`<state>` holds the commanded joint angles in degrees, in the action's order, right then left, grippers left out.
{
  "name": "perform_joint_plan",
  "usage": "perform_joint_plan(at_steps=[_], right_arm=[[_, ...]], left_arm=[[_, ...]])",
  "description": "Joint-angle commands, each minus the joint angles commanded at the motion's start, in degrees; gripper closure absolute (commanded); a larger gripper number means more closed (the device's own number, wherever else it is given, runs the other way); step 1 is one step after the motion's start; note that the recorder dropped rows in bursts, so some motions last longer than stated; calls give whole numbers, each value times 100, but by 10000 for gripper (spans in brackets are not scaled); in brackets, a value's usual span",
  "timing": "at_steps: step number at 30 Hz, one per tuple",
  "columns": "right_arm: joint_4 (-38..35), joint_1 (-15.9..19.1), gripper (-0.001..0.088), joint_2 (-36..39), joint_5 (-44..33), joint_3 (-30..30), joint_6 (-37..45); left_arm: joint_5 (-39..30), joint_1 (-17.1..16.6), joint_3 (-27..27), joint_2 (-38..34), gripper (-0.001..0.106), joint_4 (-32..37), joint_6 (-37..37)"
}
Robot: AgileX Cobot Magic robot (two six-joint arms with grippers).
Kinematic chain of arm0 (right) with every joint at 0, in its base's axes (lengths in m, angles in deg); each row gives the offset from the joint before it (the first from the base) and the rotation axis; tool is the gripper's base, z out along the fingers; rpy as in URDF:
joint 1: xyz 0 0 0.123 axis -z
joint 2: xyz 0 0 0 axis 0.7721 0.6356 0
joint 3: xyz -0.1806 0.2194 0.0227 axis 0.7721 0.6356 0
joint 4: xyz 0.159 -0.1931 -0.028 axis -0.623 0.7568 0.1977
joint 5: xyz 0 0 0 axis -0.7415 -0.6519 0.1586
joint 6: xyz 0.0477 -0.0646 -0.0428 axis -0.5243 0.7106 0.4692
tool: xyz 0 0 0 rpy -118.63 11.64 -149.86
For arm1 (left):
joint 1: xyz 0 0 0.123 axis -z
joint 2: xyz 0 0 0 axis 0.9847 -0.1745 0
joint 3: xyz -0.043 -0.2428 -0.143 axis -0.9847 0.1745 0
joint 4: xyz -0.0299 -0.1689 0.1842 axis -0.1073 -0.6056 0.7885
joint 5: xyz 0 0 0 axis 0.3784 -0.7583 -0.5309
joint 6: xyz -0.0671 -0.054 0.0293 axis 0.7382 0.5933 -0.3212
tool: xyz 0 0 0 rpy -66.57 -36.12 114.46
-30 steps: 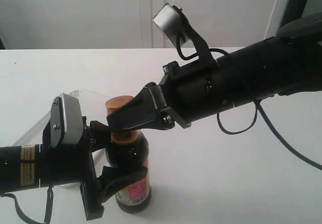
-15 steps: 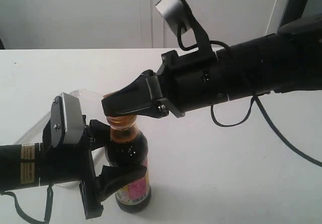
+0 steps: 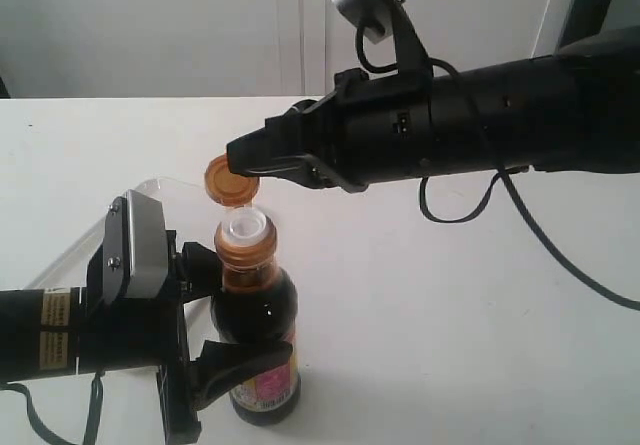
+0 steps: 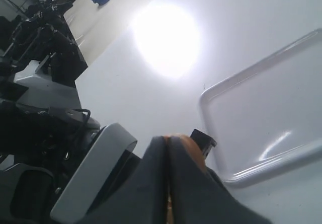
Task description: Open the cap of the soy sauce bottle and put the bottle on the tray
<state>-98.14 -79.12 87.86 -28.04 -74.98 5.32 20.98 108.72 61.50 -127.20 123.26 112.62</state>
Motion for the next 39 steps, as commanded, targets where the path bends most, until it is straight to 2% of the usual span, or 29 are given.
perform_joint_plan(at_steps=[6,15,20,31,39], right_arm=[[0,0,868,-53,-143,0,0],[28,0,868,-532,-131,0,-175],[321,12,868,-713,-106,0,-407],[1885,25,868,-1038,489,0,-1703],[3370,592,868,-1427,283,0,-2937]], left_arm=[[11,0,0,0,1053,-1,0],[22,0,0,0,1053,-1,0],[45,0,0,0,1053,-1,0],[45,0,0,0,1053,-1,0],[45,0,0,0,1053,-1,0]])
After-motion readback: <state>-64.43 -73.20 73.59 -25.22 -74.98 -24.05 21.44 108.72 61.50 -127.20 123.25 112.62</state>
